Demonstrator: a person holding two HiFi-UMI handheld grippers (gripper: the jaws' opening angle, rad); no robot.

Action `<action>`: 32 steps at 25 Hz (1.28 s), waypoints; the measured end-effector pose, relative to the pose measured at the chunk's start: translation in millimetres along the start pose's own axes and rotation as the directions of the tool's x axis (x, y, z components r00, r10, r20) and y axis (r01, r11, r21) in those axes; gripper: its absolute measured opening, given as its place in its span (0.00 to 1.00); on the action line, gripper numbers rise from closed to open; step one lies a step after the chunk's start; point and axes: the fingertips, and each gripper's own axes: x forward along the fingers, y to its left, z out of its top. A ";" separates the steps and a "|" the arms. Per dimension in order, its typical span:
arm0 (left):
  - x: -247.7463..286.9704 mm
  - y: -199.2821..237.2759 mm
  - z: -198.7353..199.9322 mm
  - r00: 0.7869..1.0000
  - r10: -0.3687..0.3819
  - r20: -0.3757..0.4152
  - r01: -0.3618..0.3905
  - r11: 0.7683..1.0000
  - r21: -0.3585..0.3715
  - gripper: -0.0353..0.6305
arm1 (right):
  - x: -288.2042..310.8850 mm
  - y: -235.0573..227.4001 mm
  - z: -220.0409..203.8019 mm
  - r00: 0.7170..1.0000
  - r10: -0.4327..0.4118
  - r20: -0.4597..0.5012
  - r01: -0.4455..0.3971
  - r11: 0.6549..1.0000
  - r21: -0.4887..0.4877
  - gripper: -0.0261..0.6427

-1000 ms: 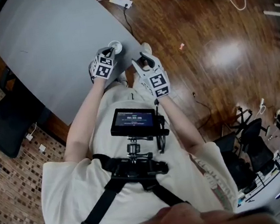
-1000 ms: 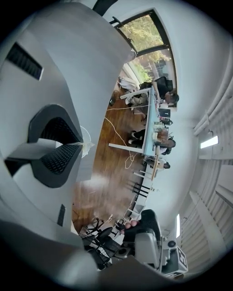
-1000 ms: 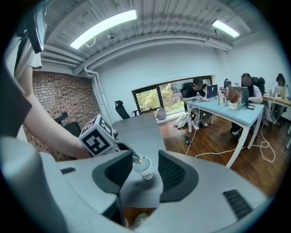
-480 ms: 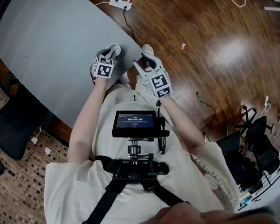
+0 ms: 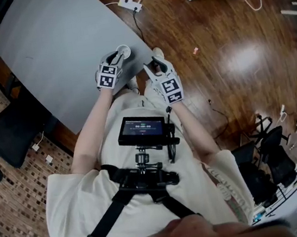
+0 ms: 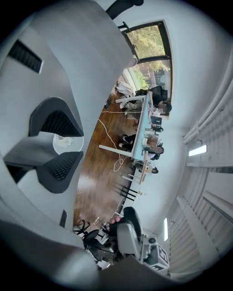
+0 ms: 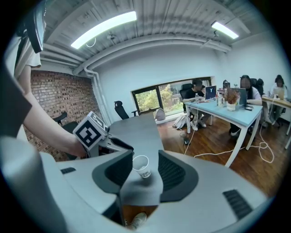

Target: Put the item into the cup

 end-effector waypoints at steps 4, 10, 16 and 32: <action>-20.8 0.7 9.9 0.998 0.016 0.056 -0.014 0.999 -0.038 0.21 | -1.1 -1.0 2.3 1.000 0.008 -0.003 -0.008 1.000 -0.015 0.32; -56.7 3.6 18.3 0.991 0.046 0.124 -0.031 0.992 -0.122 0.21 | -2.4 3.5 6.9 1.000 0.011 0.008 -0.011 0.999 -0.043 0.32; -107.3 17.5 5.8 0.980 0.071 0.186 -0.043 0.988 -0.150 0.21 | -4.5 28.4 17.5 0.999 -0.012 0.041 0.015 0.997 -0.074 0.32; -171.7 70.0 -86.8 0.971 0.136 0.198 -0.080 0.960 -0.269 0.21 | 3.0 87.6 -4.2 0.999 -0.037 0.021 0.038 0.994 -0.099 0.32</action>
